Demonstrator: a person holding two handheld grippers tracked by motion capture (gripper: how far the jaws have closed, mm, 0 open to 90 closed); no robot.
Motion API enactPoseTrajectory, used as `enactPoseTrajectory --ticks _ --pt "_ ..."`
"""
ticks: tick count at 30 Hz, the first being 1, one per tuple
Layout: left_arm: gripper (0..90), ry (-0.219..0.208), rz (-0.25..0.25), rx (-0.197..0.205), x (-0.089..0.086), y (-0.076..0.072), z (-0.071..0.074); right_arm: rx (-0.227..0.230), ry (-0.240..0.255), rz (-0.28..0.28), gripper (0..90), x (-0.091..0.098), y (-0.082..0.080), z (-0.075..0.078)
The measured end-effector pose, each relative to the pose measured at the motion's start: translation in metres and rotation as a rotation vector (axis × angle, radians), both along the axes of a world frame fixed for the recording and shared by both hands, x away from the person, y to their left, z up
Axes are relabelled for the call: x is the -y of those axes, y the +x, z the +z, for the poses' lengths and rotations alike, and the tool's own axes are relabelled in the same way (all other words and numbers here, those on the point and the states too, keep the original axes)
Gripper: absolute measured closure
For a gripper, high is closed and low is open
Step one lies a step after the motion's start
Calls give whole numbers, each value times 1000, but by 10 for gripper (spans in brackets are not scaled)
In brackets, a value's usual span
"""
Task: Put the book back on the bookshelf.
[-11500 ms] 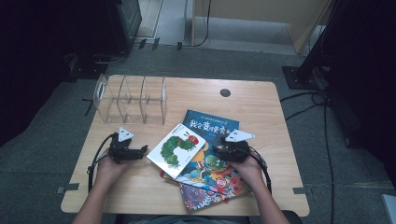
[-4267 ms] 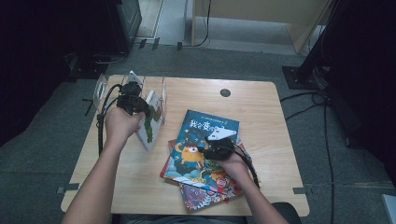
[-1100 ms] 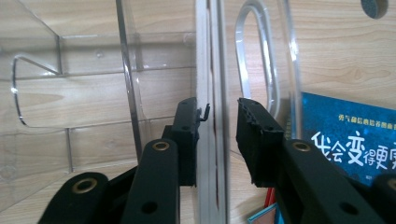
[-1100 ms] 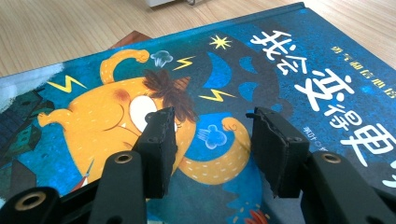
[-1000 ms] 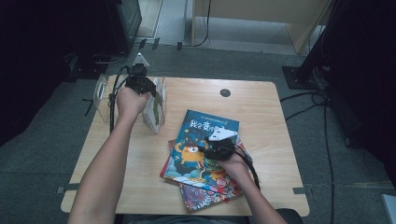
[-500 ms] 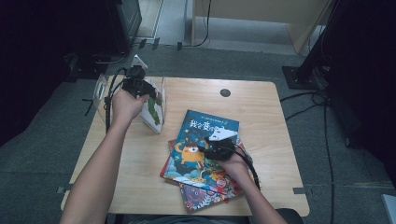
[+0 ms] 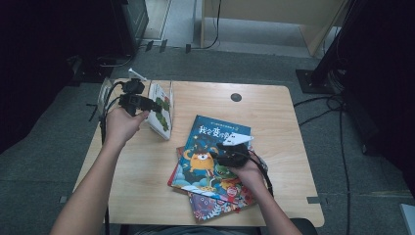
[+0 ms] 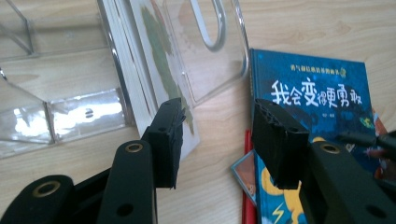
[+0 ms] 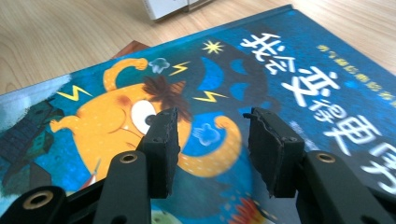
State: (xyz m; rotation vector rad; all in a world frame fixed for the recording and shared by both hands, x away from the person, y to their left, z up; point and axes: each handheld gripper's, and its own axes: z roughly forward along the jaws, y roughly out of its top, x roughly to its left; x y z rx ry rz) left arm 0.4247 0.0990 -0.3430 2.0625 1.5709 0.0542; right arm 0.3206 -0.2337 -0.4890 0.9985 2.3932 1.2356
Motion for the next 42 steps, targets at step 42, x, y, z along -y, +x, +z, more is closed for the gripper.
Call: enactPoseTrajectory --ticks 42 --pt "672 -210 -260 -2 4 -92 -109 -130 -27 -287 872 101 11 -5"
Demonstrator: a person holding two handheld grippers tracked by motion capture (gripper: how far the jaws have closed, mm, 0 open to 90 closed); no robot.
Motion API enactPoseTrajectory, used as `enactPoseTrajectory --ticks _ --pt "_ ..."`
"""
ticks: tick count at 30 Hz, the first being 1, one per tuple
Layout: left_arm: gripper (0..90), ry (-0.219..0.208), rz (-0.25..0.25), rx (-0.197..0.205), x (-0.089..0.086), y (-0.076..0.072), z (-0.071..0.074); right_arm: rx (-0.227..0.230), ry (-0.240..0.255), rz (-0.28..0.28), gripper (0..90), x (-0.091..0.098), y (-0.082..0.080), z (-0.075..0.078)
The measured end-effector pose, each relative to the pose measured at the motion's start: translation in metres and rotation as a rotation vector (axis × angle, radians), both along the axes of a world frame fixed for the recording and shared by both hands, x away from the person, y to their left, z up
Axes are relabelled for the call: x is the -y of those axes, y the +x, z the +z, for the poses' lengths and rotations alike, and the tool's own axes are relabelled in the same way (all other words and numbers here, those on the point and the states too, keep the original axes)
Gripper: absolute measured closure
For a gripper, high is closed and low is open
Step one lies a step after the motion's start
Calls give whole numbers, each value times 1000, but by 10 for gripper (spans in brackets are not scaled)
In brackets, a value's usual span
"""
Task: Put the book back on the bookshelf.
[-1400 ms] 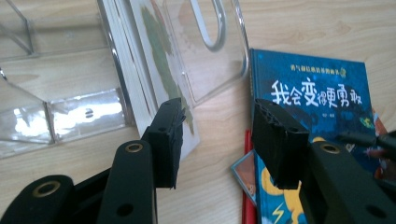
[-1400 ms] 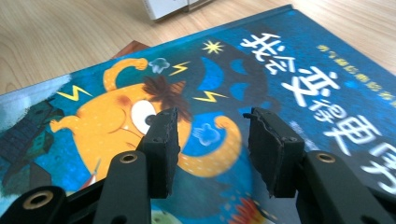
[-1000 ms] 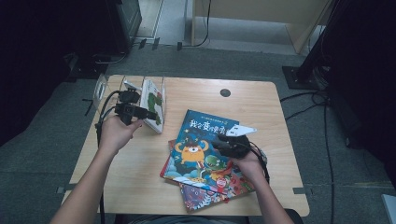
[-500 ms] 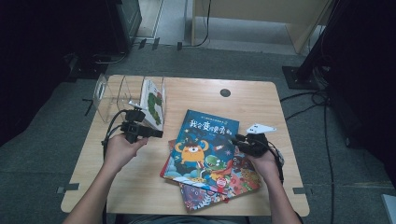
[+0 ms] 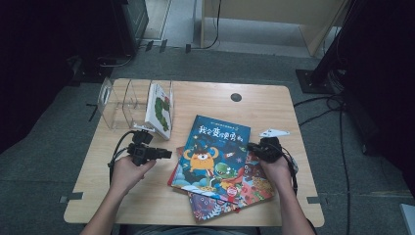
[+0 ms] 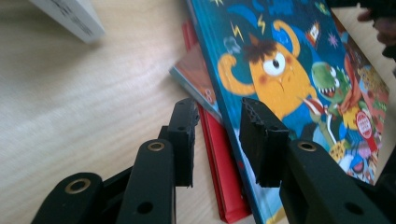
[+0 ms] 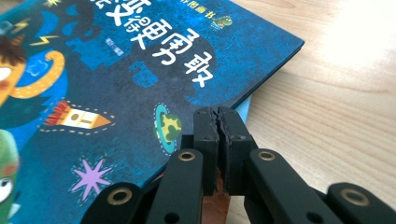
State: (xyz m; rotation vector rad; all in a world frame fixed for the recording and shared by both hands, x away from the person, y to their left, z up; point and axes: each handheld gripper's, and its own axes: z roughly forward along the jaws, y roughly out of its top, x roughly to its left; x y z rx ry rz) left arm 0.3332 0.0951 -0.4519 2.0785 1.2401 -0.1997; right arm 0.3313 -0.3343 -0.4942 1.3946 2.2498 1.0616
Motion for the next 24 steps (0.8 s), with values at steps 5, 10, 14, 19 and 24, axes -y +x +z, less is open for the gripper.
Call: enactPoseTrajectory --ticks 5,10,14,19,24 --pt "731 1 -25 -14 4 -10 -13 1 7 3 872 -2 5 -1" --pt "750 12 -35 -8 9 -14 -18 6 3 8 871 -7 8 -1" --pt "755 38 -44 1 16 -18 -23 11 5 15 871 -11 12 -1" --pt "775 34 -50 4 19 -19 -26 17 12 14 873 -14 14 -2" --pt "769 32 -71 -8 23 -20 -29 24 14 7 872 -16 15 -3"
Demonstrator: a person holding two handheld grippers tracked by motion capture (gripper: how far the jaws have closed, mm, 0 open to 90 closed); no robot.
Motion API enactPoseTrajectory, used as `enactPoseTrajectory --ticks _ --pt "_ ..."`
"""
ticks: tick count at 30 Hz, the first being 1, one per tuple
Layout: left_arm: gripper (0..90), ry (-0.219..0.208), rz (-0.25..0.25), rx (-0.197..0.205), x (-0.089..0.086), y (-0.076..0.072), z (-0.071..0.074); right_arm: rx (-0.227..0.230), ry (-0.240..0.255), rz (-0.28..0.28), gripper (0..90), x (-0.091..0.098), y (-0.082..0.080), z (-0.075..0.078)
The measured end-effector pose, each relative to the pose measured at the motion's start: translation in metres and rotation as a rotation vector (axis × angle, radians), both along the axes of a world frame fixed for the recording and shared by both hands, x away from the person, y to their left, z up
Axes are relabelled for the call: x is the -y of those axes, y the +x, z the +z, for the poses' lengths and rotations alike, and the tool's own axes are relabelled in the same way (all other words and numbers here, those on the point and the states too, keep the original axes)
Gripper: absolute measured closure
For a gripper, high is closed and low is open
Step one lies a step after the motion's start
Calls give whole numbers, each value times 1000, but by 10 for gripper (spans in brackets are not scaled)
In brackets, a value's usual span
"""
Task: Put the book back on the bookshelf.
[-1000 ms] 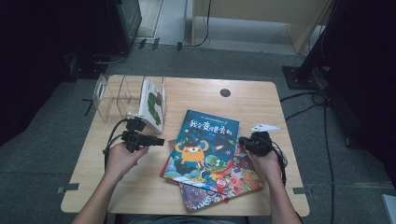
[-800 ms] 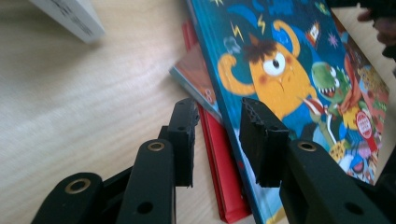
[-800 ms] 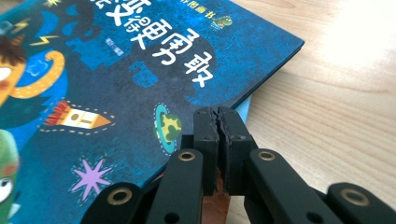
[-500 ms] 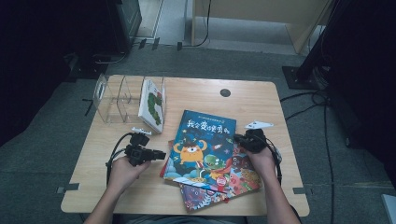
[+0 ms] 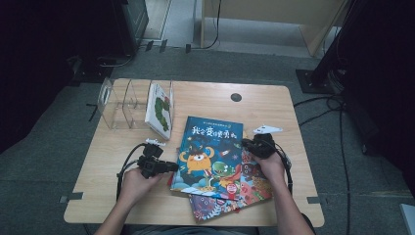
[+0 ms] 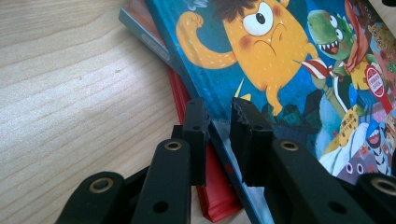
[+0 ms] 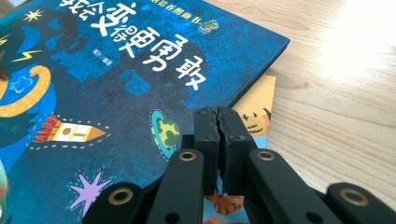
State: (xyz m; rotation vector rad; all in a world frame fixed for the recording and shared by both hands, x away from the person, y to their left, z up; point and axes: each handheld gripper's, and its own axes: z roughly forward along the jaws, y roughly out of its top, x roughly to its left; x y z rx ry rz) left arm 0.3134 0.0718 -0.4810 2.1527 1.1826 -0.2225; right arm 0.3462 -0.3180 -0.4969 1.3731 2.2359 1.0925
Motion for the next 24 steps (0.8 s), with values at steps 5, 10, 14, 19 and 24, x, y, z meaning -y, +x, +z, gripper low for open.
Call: enactPoseTrajectory --ticks 5,10,14,19,24 --pt "806 1 -10 14 0 0 1 -4 -4 6 900 0 0 1" --pt "862 1 -1 26 -3 1 3 -11 -2 8 900 -2 -3 2" --pt "892 28 12 26 -6 2 2 -10 -8 8 900 -2 -4 2" --pt "900 35 -9 28 -1 0 -1 -12 -6 11 900 -2 -4 2" --pt "900 23 -7 5 -1 -1 -1 -9 -12 6 900 -2 -4 2"
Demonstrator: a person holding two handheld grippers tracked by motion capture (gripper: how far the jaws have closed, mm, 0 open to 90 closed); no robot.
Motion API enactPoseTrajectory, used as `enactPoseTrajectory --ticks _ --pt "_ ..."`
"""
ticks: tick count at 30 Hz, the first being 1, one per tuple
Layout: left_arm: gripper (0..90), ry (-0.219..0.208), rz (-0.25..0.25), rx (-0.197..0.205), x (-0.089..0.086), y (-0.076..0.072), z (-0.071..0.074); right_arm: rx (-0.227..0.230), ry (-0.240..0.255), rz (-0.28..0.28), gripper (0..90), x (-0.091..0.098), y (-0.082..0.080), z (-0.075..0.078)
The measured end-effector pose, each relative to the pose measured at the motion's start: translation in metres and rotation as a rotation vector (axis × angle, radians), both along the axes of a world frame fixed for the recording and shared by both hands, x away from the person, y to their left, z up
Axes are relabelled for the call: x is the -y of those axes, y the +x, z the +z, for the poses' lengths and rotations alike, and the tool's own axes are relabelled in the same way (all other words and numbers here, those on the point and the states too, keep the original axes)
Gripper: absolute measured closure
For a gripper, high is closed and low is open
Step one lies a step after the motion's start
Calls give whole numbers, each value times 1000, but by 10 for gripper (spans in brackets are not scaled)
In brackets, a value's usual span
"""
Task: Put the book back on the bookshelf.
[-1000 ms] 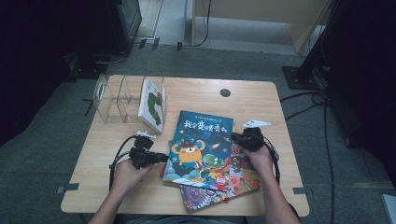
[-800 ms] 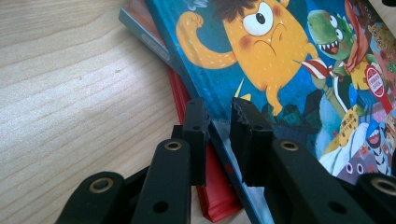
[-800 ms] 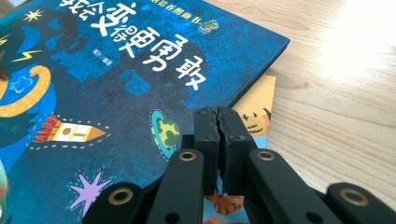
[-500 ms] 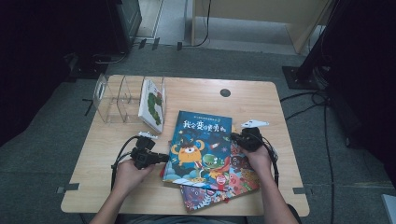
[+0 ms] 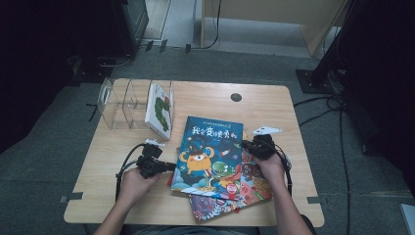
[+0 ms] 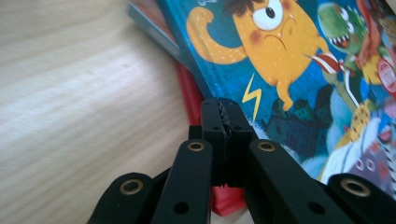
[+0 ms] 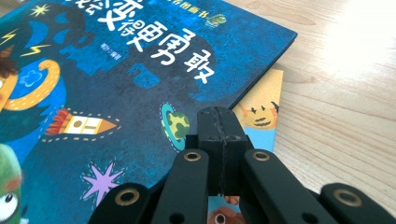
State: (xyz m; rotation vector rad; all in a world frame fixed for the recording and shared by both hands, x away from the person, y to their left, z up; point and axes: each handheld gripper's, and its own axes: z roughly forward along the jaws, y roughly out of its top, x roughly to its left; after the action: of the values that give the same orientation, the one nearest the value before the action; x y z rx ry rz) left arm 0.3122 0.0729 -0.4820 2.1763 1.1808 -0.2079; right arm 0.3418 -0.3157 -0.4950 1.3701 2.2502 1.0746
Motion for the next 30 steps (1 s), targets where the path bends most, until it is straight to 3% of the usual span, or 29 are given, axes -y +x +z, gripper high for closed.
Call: enactPoseTrajectory --ticks 3,11,20,30 --pt "900 -9 -42 18 9 -7 3 1 1 -13 900 0 1 0" --pt "900 -34 -43 10 13 -14 2 -4 6 -45 900 -3 4 0" --pt "900 -54 -61 20 23 -26 0 23 -7 -69 900 -10 17 -1" --pt "900 -73 -63 36 34 -31 -2 -28 2 -69 900 -1 5 3"
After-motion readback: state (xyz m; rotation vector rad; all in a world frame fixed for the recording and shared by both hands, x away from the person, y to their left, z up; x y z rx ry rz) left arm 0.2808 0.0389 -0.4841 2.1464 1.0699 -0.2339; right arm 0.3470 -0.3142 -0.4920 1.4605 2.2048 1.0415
